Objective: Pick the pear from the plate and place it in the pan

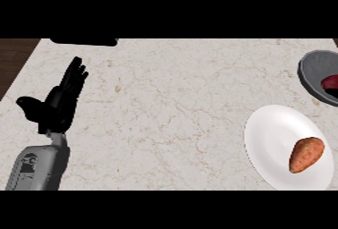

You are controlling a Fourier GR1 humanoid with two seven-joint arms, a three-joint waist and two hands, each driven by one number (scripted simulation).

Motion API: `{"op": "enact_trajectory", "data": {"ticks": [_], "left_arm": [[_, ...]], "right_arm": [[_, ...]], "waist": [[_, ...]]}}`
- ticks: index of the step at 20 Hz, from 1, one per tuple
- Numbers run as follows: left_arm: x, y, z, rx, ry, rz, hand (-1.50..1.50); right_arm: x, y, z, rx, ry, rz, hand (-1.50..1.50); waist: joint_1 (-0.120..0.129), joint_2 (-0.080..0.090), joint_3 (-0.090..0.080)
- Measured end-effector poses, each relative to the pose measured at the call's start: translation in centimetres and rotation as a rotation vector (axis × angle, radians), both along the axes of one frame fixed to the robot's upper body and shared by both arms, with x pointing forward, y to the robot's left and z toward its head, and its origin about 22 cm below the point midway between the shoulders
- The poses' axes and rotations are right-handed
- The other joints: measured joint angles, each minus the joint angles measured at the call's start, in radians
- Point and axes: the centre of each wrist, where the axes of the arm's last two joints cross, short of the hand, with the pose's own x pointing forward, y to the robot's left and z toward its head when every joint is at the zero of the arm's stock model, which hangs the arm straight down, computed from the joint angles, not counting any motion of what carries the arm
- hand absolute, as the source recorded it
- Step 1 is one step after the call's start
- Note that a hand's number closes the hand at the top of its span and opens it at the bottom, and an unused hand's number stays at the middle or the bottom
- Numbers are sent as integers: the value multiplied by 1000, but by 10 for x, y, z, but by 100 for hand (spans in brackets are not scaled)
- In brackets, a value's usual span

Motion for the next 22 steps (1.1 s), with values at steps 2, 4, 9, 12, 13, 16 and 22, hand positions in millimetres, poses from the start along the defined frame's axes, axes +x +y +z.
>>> {"op": "enact_trajectory", "data": {"ticks": [2, 4, 9, 12, 13, 16, 22], "left_arm": [[-1, -2, -1, -3, 0, 2, 0], [-2, 1, -3, -4, 4, 8, 0], [-3, 11, -4, 1, 15, 32, 0], [-5, 11, -6, 4, 23, 43, 0], [-7, 11, -7, 4, 26, 48, 0], [-8, 19, -4, 8, 32, 68, 0], [-16, 27, -10, 13, 50, 105, 0]], "right_arm": [[-2, -1, -2, -2, -55, 8, -150], [-3, 2, -8, -5, -122, 6, -150], [-7, 0, -12, 27, -325, -13, -150], [-19, -7, -21, 90, -406, 15, -150], [-22, -7, -27, 114, -431, 34, -150], [-30, -6, -39, 165, -485, 98, -150], [-48, 0, -57, 195, -529, 184, -150]], "waist": [[-3, -1, 0], [-7, -4, -1], [-29, -15, -4], [-46, -23, -6], [-51, -26, -7], [-70, -36, -10], [-106, -52, -15]]}}
